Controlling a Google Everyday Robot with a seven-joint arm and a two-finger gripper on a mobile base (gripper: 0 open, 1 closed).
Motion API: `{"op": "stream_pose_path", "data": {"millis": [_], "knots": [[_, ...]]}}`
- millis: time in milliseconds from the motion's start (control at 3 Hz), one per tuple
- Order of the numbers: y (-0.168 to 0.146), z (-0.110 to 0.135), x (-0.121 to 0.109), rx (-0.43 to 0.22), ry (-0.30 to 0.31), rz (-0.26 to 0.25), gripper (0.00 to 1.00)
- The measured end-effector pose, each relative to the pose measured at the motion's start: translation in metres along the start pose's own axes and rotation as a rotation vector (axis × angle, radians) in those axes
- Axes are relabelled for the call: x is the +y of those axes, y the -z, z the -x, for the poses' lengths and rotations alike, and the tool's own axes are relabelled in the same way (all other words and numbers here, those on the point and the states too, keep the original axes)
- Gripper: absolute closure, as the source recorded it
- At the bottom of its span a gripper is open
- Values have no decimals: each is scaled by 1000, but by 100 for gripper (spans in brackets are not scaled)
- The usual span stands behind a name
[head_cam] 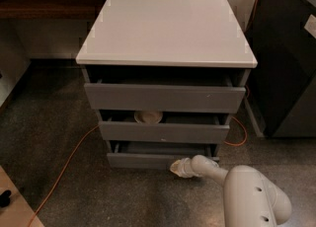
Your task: Close bottom drawer
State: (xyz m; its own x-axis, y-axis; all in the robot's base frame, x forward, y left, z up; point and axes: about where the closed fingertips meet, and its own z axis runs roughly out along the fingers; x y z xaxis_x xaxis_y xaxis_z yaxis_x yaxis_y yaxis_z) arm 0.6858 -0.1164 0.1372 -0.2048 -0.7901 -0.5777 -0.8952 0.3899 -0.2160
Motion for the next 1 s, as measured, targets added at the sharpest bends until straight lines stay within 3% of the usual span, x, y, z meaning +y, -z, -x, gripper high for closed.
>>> {"op": "stream_pose_path", "data": {"millis": [667,1000], "knots": [[-8,12,-28,-31,1,-57,100],[-8,12,-28,-31,1,-57,100]]}}
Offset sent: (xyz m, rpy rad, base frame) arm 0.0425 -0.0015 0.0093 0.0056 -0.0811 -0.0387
